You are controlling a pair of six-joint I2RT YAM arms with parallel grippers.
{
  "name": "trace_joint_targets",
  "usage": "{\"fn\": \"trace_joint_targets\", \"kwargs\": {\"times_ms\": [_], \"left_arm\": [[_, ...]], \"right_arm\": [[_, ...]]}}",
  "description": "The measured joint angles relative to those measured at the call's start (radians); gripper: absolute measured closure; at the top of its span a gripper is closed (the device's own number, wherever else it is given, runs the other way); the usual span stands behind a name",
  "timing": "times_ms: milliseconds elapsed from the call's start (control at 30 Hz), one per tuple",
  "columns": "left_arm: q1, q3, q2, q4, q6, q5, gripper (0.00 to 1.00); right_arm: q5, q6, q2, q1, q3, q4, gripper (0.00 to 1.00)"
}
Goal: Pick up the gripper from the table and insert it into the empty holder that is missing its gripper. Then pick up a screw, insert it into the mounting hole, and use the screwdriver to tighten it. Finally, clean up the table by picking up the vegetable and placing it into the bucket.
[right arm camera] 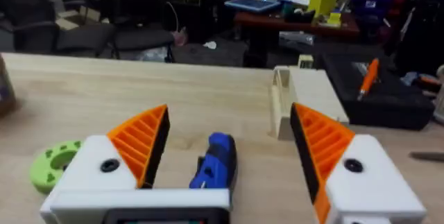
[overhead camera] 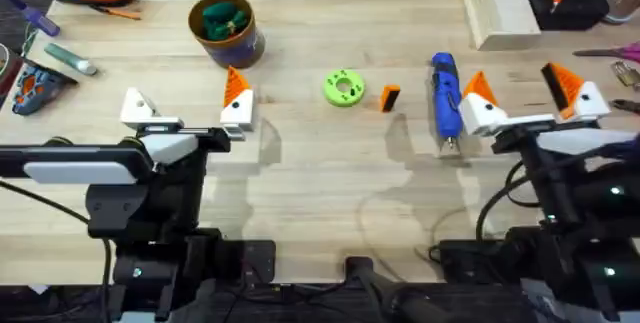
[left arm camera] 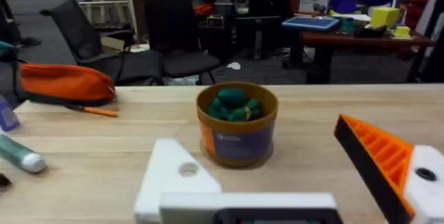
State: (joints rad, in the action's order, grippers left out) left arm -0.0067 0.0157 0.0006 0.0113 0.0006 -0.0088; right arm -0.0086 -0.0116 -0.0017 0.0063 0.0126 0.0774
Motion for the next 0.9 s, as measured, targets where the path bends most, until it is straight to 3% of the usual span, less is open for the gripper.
{"fn": "trace_joint_targets", "kwargs": {"times_ms": [167,367,633,900], "left_arm": [[0.0,0.12,0.008,-0.102,0.0,-0.046,0.015],[0.0,0.373,0.151,-0.227,0.002,-0.107,0.014],[0.0,0.714,0.549,-0.519,0.004,-0.127,0.015],[0.0,0.926,0.857,-0.726,0.004,-0.122,0.016]], "right_arm": [[0.0,0.0,0.004,0.0,0.1,-0.042,0.01],[-0.001,-0.004,0.108,0.0,0.388,-0.242,0.01],[-0.007,-0.008,0.477,0.0,0.772,-0.633,0.01],[-0.007,-0.011,0.824,0.0,1.028,-0.927,0.01]]}}
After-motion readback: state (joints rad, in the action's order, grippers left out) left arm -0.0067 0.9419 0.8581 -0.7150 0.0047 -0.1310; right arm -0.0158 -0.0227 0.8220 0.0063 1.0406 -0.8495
